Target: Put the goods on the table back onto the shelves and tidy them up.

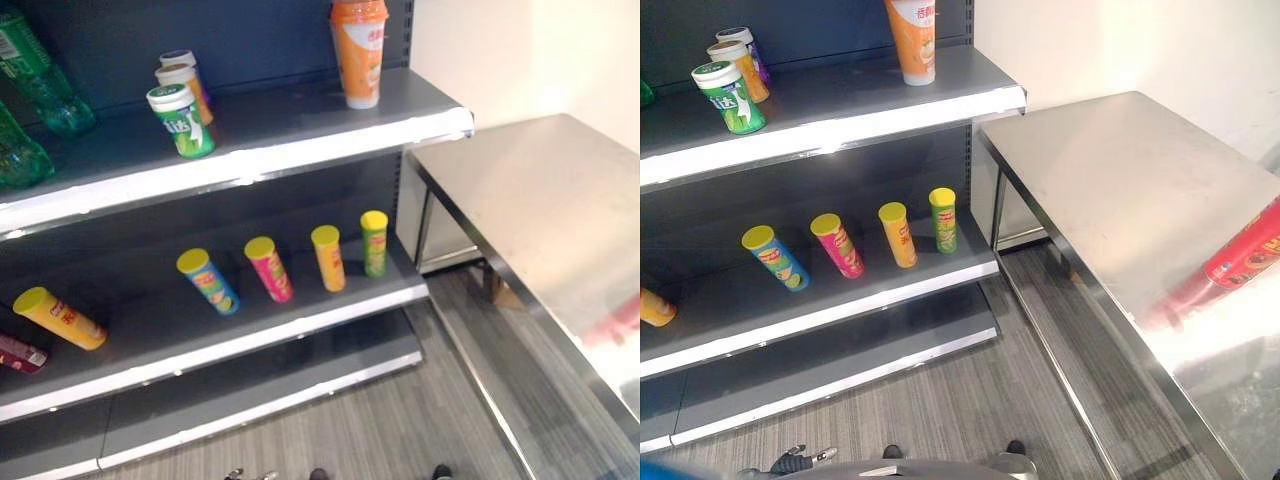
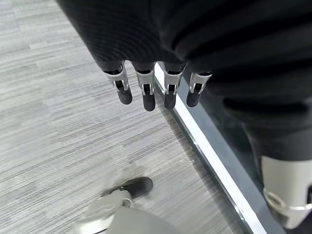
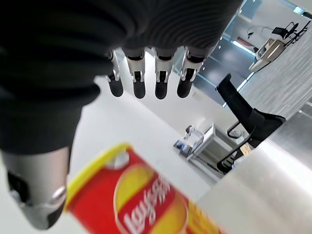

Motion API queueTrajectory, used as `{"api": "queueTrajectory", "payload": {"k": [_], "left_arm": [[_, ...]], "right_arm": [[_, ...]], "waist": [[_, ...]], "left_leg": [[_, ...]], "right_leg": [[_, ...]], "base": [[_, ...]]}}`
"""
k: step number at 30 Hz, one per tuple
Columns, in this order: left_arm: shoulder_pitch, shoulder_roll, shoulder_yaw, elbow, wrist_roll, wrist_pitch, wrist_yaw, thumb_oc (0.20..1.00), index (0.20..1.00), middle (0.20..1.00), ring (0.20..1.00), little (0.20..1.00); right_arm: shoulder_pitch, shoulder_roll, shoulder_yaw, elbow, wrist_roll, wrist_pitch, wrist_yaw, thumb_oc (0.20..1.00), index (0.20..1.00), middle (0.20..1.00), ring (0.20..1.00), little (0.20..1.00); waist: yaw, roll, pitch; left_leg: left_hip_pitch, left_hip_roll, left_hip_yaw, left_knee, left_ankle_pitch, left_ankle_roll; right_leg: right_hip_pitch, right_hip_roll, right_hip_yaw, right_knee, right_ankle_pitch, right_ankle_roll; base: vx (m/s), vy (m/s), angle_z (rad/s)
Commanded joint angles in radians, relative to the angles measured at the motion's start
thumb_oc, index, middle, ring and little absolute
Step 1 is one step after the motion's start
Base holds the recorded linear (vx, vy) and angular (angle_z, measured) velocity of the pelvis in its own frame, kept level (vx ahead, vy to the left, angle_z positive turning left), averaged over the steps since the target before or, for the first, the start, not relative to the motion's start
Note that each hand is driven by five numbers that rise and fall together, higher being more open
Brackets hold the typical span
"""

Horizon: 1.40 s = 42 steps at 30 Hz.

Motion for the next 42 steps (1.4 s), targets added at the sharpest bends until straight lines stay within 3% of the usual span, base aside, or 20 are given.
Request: {"api": "queueTrajectory", "payload": {"k": [1, 40, 41, 42], "left_arm": [[-0.068, 0.066, -0.033, 0.047, -0.017, -0.012, 0.005, 1.0, 1.0, 1.0, 1.0, 1.0], [-0.06, 0.065, -0.07, 0.073, -0.026, -0.026, 0.018, 1.0, 1.0, 1.0, 1.0, 1.0], [-0.061, 0.067, -0.07, 0.074, -0.025, -0.027, 0.017, 1.0, 1.0, 1.0, 1.0, 1.0], [-0.062, 0.069, -0.07, 0.076, -0.024, -0.027, 0.017, 1.0, 1.0, 1.0, 1.0, 1.0]], "right_arm": [[-0.091, -0.093, 0.057, 0.039, 0.024, -0.03, 0.014, 1.0, 1.0, 1.0, 1.0, 1.0], [-0.449, -0.183, 0.428, 0.352, -0.017, 0.014, 0.098, 1.0, 1.0, 1.0, 1.0, 1.0], [-0.456, -0.183, 0.44, 0.357, -0.018, 0.015, 0.109, 0.526, 0.526, 0.526, 0.526, 0.526], [-0.462, -0.186, 0.451, 0.364, -0.019, 0.016, 0.116, 0.438, 0.438, 0.438, 0.438, 0.438]], "waist": [[0.027, -0.07, -0.001], [0.05, -0.071, -0.002], [0.051, -0.072, -0.001], [0.052, -0.073, -0.001]], "left_leg": [[0.005, 0.019, 0.071, 0.055, -0.068, -0.043], [0.02, 0.014, 0.066, 0.037, -0.066, -0.039], [0.02, 0.013, 0.066, 0.036, -0.066, -0.039], [0.02, 0.013, 0.066, 0.035, -0.065, -0.039]], "right_leg": [[-0.002, 0.017, -0.02, 0.067, -0.142, -0.02], [0.005, 0.01, -0.024, 0.075, -0.146, -0.019], [0.005, 0.01, -0.025, 0.076, -0.146, -0.019], [0.004, 0.01, -0.024, 0.075, -0.146, -0.019]], "base": [[0.0, 0.0, 0.0], [0.0, 0.0, 0.0], [0.0, 0.0, 0.0], [0.0, 0.0, 0.0]]}}
